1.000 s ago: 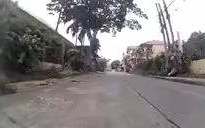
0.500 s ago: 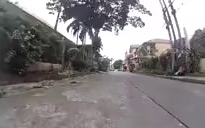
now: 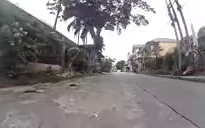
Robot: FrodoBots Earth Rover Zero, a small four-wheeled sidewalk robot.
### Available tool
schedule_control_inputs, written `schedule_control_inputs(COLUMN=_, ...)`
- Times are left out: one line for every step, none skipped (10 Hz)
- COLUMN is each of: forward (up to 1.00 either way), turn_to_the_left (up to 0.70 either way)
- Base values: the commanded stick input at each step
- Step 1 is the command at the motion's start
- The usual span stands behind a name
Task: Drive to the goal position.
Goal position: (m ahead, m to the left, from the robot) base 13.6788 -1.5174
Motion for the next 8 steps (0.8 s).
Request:
schedule_control_inputs(forward=1.00, turn_to_the_left=0.00)
schedule_control_inputs(forward=1.00, turn_to_the_left=0.00)
schedule_control_inputs(forward=1.00, turn_to_the_left=0.00)
schedule_control_inputs(forward=1.00, turn_to_the_left=0.00)
schedule_control_inputs(forward=1.00, turn_to_the_left=0.00)
schedule_control_inputs(forward=1.00, turn_to_the_left=0.00)
schedule_control_inputs(forward=1.00, turn_to_the_left=0.00)
schedule_control_inputs(forward=1.00, turn_to_the_left=-0.03)
